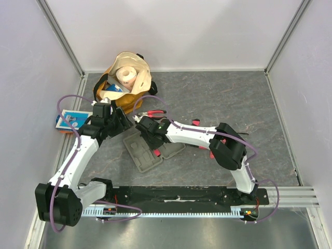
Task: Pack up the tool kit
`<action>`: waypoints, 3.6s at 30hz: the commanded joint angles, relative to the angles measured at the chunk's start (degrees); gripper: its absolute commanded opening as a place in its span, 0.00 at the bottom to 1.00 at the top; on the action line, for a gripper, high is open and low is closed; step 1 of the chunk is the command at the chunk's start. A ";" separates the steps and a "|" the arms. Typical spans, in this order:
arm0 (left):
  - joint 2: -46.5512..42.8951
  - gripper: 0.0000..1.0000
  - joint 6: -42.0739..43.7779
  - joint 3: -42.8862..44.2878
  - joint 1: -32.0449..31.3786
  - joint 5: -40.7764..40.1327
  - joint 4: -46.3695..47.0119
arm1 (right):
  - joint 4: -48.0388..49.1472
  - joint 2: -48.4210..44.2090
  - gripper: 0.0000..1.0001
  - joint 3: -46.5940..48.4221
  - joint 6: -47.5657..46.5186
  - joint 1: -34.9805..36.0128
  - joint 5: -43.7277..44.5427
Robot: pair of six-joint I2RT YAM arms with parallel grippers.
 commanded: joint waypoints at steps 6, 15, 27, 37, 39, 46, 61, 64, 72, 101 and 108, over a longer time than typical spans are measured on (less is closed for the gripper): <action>1.12 0.76 1.36 -0.68 0.27 -0.12 2.91 | -10.01 5.65 0.07 10.16 1.52 0.40 -0.28; 1.39 0.76 1.19 -1.82 0.27 0.14 3.71 | -15.38 6.88 0.08 13.50 2.84 0.40 1.22; 2.36 0.75 0.66 -3.05 0.27 1.10 4.67 | -16.00 6.62 0.38 13.85 2.84 0.40 0.77; 4.37 0.63 0.58 -3.93 0.18 7.78 7.74 | -11.70 1.35 0.38 11.49 2.14 0.31 1.92; 5.43 0.56 0.57 -4.20 0.27 10.23 8.97 | -9.06 -0.58 0.33 9.21 2.14 0.23 2.45; 11.14 0.36 -1.00 -4.02 0.18 14.99 12.49 | -0.36 -4.72 0.24 1.29 1.26 -0.57 -0.54; 23.27 0.21 -7.16 -1.74 -1.84 21.06 17.23 | 4.83 -4.11 0.23 -4.87 -0.32 -2.32 -6.78; 23.80 0.21 -8.04 -2.09 -2.36 20.62 18.64 | 5.19 -3.67 0.23 -5.31 -0.41 -2.41 -7.31; 26.87 0.17 -7.95 -0.07 -5.09 15.79 17.77 | 5.36 -3.40 0.23 -5.39 -0.94 -2.41 -7.49; 30.83 0.10 -6.54 3.98 -7.20 9.20 11.53 | 5.19 -0.95 0.22 -6.54 -1.82 -2.50 -8.89; 32.15 0.06 -6.46 3.89 -7.03 8.49 9.42 | 5.01 0.20 0.22 -7.41 -2.08 -2.50 -9.51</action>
